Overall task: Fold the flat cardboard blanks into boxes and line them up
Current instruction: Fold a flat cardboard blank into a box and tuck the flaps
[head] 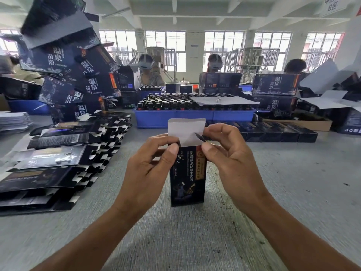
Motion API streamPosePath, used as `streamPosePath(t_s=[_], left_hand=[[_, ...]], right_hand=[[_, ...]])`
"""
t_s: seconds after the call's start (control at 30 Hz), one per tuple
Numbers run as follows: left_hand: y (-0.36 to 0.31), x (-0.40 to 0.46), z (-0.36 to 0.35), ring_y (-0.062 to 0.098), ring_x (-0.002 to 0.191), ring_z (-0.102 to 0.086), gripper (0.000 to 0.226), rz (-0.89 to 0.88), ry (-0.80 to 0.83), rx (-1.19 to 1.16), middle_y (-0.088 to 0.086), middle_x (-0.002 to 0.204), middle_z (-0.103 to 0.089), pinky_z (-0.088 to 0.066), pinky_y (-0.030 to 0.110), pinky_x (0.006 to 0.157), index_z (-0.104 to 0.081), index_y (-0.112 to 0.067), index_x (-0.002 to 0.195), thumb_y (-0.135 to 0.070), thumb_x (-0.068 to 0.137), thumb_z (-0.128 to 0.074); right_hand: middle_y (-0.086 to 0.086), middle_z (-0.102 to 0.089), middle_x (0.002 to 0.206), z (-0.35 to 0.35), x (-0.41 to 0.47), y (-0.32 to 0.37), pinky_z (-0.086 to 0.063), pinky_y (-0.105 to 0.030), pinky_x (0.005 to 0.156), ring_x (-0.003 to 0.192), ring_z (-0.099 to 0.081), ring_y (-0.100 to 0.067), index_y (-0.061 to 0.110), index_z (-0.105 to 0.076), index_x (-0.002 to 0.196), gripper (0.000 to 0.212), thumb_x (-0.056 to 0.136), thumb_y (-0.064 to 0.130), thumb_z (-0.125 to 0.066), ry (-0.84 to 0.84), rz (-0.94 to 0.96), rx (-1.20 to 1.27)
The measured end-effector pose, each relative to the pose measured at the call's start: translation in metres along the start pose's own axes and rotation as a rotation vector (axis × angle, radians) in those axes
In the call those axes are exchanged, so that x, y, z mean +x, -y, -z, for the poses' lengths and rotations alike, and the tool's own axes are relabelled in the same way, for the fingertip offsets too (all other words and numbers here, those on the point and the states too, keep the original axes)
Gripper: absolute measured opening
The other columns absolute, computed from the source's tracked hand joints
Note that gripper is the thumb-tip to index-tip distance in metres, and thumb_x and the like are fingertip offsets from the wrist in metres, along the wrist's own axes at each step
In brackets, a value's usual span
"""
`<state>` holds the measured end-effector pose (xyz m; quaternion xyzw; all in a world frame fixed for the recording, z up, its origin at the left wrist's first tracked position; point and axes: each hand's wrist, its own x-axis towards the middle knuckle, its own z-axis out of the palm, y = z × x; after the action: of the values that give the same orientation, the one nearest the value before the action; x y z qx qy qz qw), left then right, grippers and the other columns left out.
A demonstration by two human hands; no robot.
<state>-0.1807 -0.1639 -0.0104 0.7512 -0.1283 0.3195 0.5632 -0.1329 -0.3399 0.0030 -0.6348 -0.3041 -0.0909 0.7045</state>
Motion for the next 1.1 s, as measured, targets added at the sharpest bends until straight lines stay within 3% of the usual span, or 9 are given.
streamPosePath(t_s=[0.13,0.27,0.47,0.6,0.67,0.77,0.87,0.97,1.1], left_hand=[[-0.001,0.0,0.0,0.019,0.101,-0.069,0.02,0.003,-0.006,-0.027,-0.002,0.108,-0.072,-0.055,0.023,0.077,-0.067,-0.025,0.112,-0.035,0.097,-0.059],[-0.003,-0.001,0.0,0.018,0.104,-0.07,0.02,-0.008,0.008,-0.041,-0.004,0.108,-0.073,-0.056,0.022,0.079,-0.067,-0.022,0.114,-0.03,0.097,-0.058],[-0.007,-0.001,-0.002,0.008,0.097,-0.07,0.02,-0.001,-0.033,-0.086,-0.013,0.102,-0.073,-0.055,0.017,0.076,-0.061,-0.024,0.106,-0.035,0.089,-0.063],[-0.008,-0.002,-0.002,0.015,0.096,-0.071,0.027,0.004,-0.068,-0.075,-0.006,0.102,-0.073,-0.06,0.036,0.081,-0.059,-0.025,0.108,-0.046,0.091,-0.06],[-0.006,-0.001,-0.001,0.015,0.103,-0.07,0.031,0.011,-0.079,-0.064,-0.007,0.111,-0.072,-0.059,0.041,0.085,-0.057,-0.033,0.12,-0.05,0.094,-0.058],[-0.003,-0.001,-0.001,0.012,0.112,-0.066,0.036,-0.034,-0.06,0.023,-0.012,0.121,-0.068,-0.058,0.033,0.086,-0.058,-0.042,0.132,-0.047,0.097,-0.053],[0.001,-0.001,0.0,0.009,0.11,-0.064,0.03,-0.144,-0.058,0.167,-0.016,0.115,-0.067,-0.058,0.024,0.08,-0.067,-0.029,0.126,-0.037,0.101,-0.052],[0.004,0.001,0.004,0.006,0.102,-0.065,0.03,-0.238,-0.053,0.293,-0.012,0.116,-0.066,-0.054,0.016,0.069,-0.068,-0.02,0.124,-0.033,0.101,-0.053],[0.008,0.003,0.005,0.004,0.098,-0.066,0.031,-0.302,-0.042,0.393,-0.012,0.114,-0.065,-0.055,0.018,0.065,-0.067,-0.019,0.123,-0.035,0.101,-0.053]], right_hand=[[0.012,-0.068,0.121,-0.001,-0.001,0.004,-0.052,-0.01,0.078,0.106,-0.067,0.0,0.033,-0.059,0.131,0.036,0.098,0.017,-0.061,0.014,0.049,-0.006],[0.009,-0.073,0.105,-0.006,-0.005,0.009,-0.055,-0.015,0.077,0.094,-0.071,-0.006,0.025,-0.068,0.108,0.026,0.091,0.043,-0.061,-0.067,0.065,-0.021],[0.012,-0.075,0.097,-0.005,-0.003,0.005,-0.054,-0.014,0.071,0.087,-0.073,-0.005,0.018,-0.069,0.101,0.007,0.095,0.017,-0.065,-0.105,0.062,-0.023],[0.013,-0.076,0.096,-0.005,-0.003,0.006,-0.054,-0.014,0.07,0.086,-0.073,-0.006,0.018,-0.07,0.1,0.007,0.095,0.015,-0.066,-0.099,0.068,-0.015],[0.012,-0.075,0.097,-0.004,-0.002,0.005,-0.054,-0.014,0.07,0.087,-0.073,-0.007,0.019,-0.07,0.099,0.008,0.094,0.013,-0.066,-0.097,0.068,-0.019],[0.014,-0.074,0.101,-0.003,-0.002,0.002,-0.056,-0.017,0.076,0.092,-0.072,-0.007,0.022,-0.07,0.098,0.01,0.095,0.013,-0.066,-0.089,0.078,-0.054],[0.018,-0.072,0.106,-0.001,-0.002,-0.002,-0.057,-0.019,0.081,0.099,-0.07,-0.006,0.027,-0.069,0.101,0.009,0.096,0.02,-0.065,-0.084,0.09,-0.146],[0.02,-0.07,0.11,0.002,-0.002,-0.007,-0.053,-0.009,0.074,0.104,-0.065,0.005,0.03,-0.067,0.107,0.011,0.096,0.029,-0.064,-0.072,0.115,-0.281],[0.016,-0.069,0.112,0.004,-0.001,-0.011,-0.048,-0.003,0.074,0.105,-0.062,0.009,0.03,-0.064,0.112,0.015,0.098,0.036,-0.06,-0.065,0.167,-0.433]])
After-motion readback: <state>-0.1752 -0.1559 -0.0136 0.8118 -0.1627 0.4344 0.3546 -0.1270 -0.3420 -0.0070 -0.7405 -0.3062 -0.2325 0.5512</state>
